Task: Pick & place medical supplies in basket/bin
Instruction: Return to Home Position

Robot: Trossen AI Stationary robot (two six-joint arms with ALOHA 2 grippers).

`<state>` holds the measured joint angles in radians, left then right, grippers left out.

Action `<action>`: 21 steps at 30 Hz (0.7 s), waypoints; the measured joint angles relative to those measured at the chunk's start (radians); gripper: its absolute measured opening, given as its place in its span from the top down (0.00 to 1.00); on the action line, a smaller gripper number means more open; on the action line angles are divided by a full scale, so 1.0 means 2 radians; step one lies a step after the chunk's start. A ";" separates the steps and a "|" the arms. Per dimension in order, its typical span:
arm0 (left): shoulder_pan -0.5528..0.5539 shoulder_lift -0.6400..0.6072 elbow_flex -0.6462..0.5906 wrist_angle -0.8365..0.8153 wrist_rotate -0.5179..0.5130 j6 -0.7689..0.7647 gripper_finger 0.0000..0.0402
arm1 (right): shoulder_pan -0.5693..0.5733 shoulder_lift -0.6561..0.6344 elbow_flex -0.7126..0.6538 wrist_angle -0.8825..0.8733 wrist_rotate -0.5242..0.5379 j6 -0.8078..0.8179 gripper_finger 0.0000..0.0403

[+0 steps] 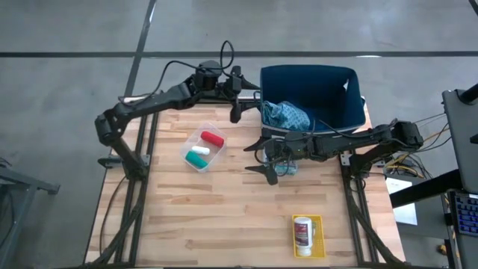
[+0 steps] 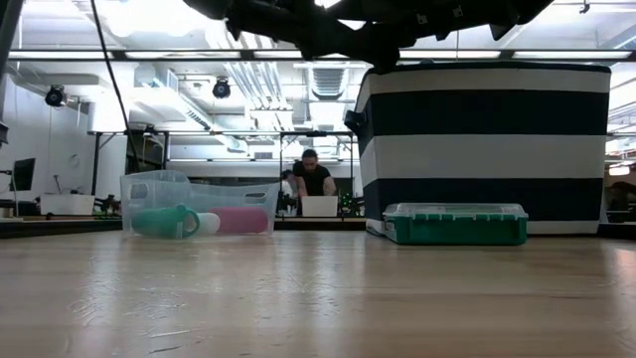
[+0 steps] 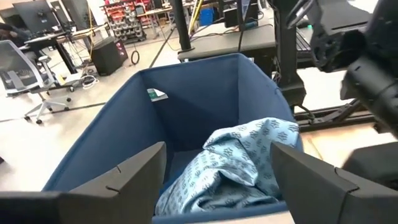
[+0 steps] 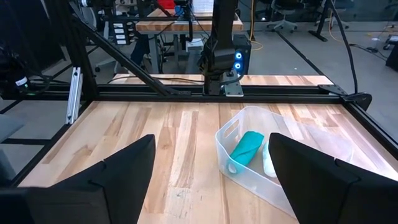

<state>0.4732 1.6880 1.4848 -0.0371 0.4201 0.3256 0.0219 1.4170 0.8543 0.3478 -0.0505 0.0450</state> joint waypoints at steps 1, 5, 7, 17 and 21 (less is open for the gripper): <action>0.000 -0.006 0.000 -0.008 0.000 0.000 0.28 | 0.000 0.000 0.000 0.000 0.000 0.000 0.23; 0.000 -0.030 -0.001 -0.045 0.000 0.000 0.31 | 0.000 0.000 0.000 0.000 0.000 0.001 0.22; 0.000 -0.042 -0.001 -0.067 0.000 0.000 0.34 | 0.000 0.000 0.000 0.000 0.000 0.002 0.21; -0.009 -0.113 -0.037 -0.124 0.000 0.008 0.54 | 0.000 0.000 0.000 0.000 0.000 0.000 0.21; -0.017 -0.154 -0.076 -0.117 0.002 0.011 0.65 | 0.000 0.000 0.000 0.000 0.000 0.002 0.22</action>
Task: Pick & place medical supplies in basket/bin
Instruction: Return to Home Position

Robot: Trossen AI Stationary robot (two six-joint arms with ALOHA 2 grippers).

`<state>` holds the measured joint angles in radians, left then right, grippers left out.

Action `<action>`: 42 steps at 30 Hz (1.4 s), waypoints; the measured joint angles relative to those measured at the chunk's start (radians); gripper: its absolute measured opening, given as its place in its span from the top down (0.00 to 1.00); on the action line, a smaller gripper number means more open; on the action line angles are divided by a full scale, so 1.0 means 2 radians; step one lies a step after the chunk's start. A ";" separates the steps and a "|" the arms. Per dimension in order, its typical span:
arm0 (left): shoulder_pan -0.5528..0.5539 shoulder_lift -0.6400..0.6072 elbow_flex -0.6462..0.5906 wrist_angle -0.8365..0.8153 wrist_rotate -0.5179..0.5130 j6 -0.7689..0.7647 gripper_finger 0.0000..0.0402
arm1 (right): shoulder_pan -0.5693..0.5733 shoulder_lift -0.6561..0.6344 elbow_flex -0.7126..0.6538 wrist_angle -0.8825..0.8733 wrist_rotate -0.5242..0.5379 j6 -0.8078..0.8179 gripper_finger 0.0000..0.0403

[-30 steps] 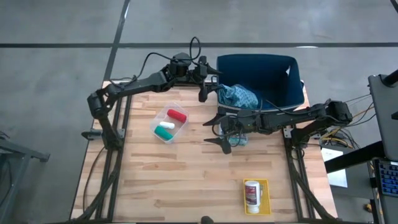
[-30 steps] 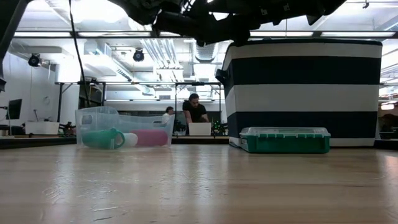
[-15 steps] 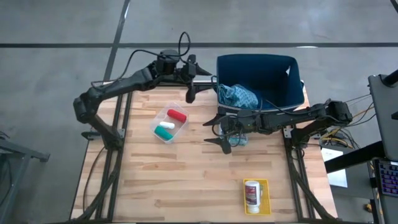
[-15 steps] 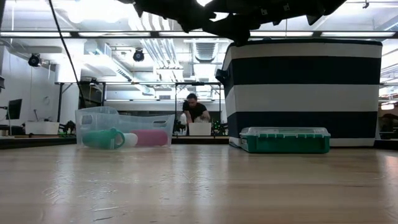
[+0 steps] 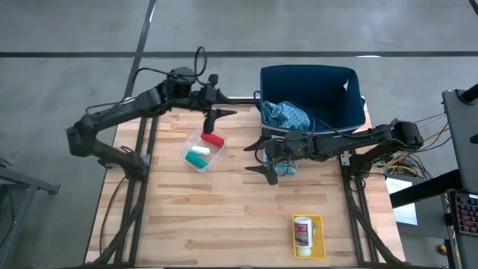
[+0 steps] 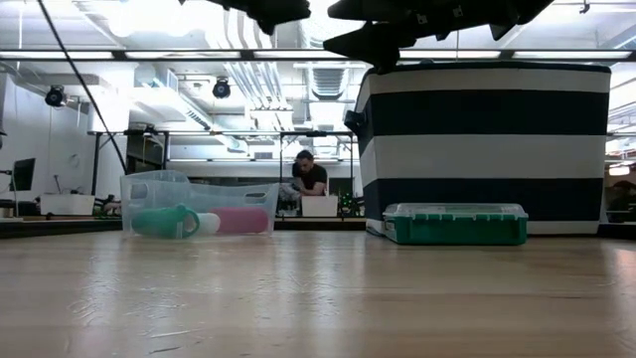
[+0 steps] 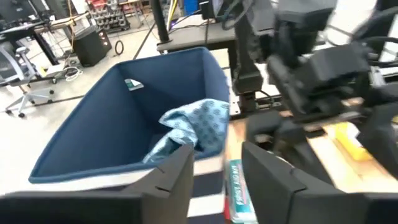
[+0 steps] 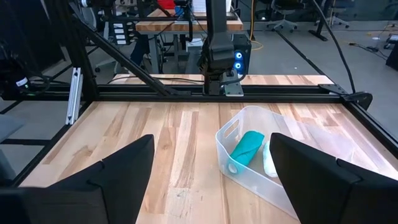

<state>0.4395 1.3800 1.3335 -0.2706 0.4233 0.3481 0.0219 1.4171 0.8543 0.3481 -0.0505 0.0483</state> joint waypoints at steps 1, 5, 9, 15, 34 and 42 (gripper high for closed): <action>-0.002 -0.011 -0.012 0.001 0.000 0.000 0.68 | 0.000 0.000 0.000 0.000 0.000 0.000 0.23; -0.006 -0.057 -0.056 0.005 0.000 -0.002 0.76 | 0.000 0.000 0.000 0.000 0.000 0.000 0.23; -0.007 -0.105 -0.101 0.007 0.000 -0.002 0.82 | 0.000 0.000 0.000 0.000 0.000 -0.001 0.22; -0.008 -0.184 -0.172 0.029 -0.002 -0.008 0.93 | 0.000 0.000 0.000 0.000 0.000 0.000 0.20; -0.008 -0.365 -0.327 0.024 -0.006 -0.061 1.00 | 0.000 0.000 0.000 0.000 0.000 0.000 0.23; -0.008 -0.441 -0.399 0.008 -0.006 -0.091 1.00 | 0.000 0.000 0.000 0.000 0.000 -0.002 0.21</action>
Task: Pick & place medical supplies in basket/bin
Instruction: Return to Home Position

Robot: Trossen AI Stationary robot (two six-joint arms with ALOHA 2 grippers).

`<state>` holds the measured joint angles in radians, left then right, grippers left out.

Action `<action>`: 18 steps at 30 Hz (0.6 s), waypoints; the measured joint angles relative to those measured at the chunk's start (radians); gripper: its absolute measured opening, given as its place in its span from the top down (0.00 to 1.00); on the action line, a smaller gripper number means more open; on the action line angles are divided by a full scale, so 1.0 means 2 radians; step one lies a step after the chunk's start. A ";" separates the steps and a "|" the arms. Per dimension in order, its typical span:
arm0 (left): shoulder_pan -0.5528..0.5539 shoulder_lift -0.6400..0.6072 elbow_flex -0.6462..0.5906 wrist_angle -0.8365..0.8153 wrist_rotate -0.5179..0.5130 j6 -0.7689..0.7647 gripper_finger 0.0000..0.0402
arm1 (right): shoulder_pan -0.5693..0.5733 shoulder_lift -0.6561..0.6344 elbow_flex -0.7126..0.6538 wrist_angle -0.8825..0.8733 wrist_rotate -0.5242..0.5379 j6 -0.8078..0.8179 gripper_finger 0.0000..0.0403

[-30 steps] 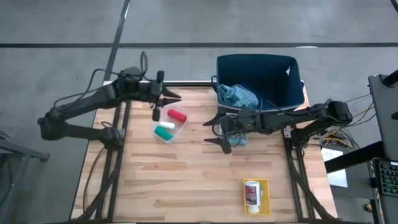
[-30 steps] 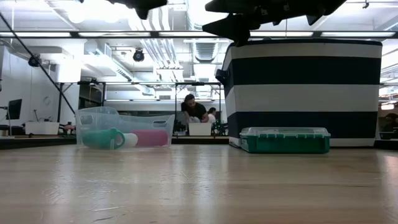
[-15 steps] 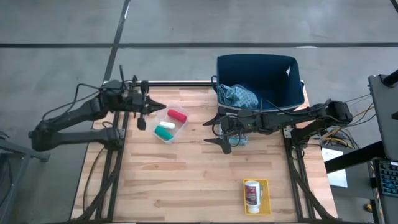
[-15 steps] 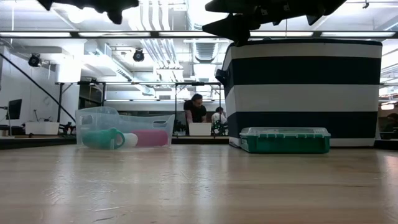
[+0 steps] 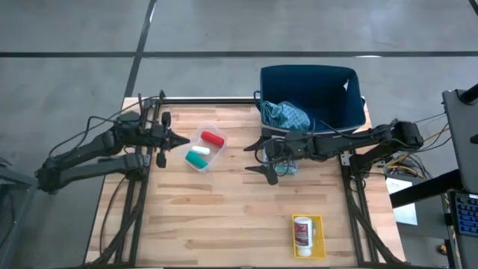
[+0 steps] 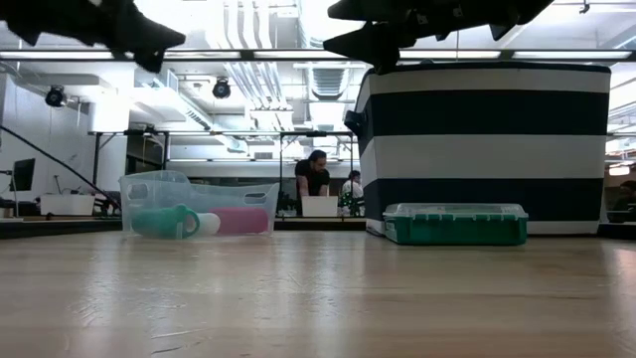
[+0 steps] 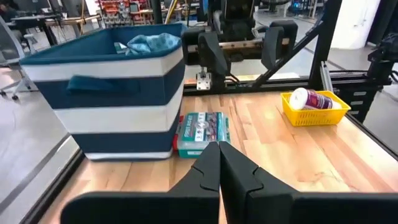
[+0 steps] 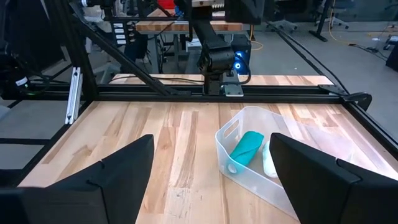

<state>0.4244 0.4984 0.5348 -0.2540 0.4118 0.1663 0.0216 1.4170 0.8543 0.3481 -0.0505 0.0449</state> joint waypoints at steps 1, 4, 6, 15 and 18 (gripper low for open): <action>0.000 -0.011 -0.009 0.000 0.000 -0.003 1.00 | 0.000 0.000 0.000 0.000 0.000 0.000 0.21; 0.000 -0.045 -0.034 0.000 0.000 -0.006 1.00 | 0.000 0.000 0.000 0.000 0.000 0.002 0.20; 0.000 -0.066 -0.048 0.000 0.002 -0.010 1.00 | 0.000 0.000 0.000 0.000 0.000 0.000 0.20; 0.000 -0.157 -0.113 0.015 0.004 -0.080 0.99 | 0.000 0.000 0.000 0.000 0.000 0.002 0.21; 0.000 -0.183 -0.142 0.045 0.004 -0.099 0.99 | 0.000 0.000 0.000 0.000 0.000 0.001 0.22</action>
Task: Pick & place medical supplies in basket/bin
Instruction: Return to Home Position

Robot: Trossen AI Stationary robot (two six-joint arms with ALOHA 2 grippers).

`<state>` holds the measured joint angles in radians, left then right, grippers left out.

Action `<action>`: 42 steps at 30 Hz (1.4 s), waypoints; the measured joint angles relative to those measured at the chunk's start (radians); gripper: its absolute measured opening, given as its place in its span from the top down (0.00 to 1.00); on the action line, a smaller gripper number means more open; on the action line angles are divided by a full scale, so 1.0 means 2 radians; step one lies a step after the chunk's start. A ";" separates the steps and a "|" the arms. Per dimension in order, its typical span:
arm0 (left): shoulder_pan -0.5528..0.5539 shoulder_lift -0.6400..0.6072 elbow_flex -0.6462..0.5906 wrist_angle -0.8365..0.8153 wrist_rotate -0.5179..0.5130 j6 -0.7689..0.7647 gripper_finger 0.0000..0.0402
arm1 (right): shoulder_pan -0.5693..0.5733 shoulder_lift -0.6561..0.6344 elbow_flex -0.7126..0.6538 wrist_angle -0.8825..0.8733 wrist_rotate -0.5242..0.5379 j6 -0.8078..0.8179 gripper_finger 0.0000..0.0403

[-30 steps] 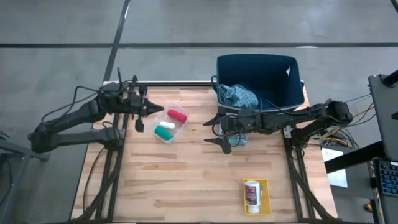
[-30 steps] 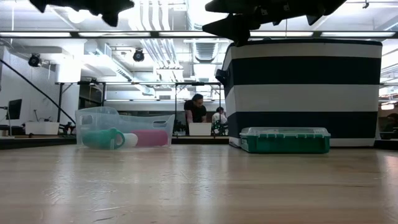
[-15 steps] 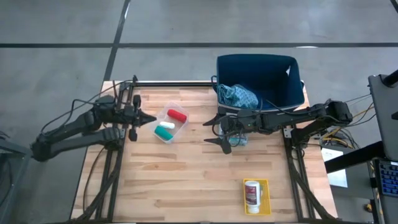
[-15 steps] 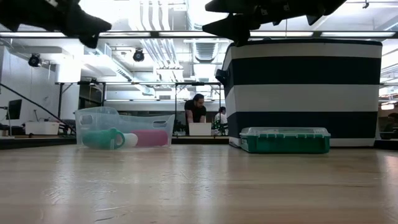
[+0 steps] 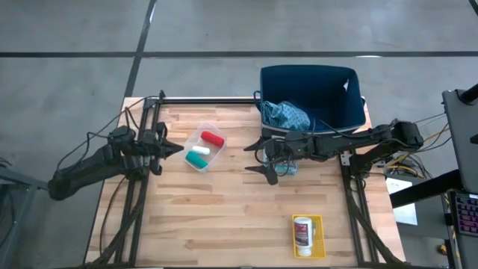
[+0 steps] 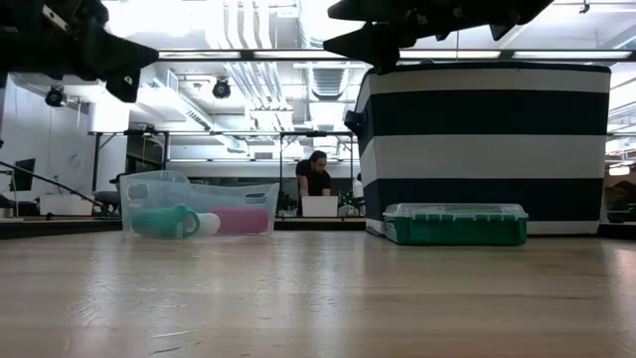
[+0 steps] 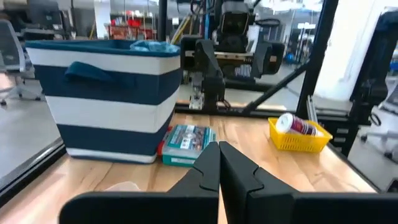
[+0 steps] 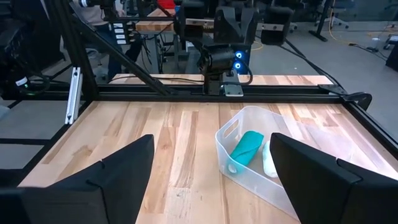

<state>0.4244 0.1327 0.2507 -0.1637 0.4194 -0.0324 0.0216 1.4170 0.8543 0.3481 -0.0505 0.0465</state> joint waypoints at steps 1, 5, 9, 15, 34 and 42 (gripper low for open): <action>0.000 -0.009 -0.011 0.012 0.000 -0.005 0.99 | 0.000 0.000 0.000 0.000 0.000 -0.001 0.22; 0.000 -0.044 -0.056 0.065 -0.028 -0.026 0.99 | 0.000 0.000 0.000 0.000 0.000 0.001 0.23; 0.000 -0.067 -0.090 0.087 -0.085 -0.051 0.99 | 0.000 0.000 0.000 0.000 0.000 -0.001 0.23; 0.000 -0.067 -0.118 0.100 -0.134 -0.058 0.99 | 0.000 0.000 0.000 0.000 0.000 -0.001 0.22; 0.000 -0.020 -0.123 0.094 -0.163 -0.074 0.99 | 0.000 0.000 0.000 0.000 0.000 0.001 0.23; 0.000 -0.028 -0.122 0.094 -0.162 -0.058 0.99 | 0.000 0.000 0.000 0.000 0.000 0.001 0.22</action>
<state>0.4248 0.0766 0.0059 0.0234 0.0963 -0.1485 0.0218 1.4170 0.8543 0.3481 -0.0507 0.0486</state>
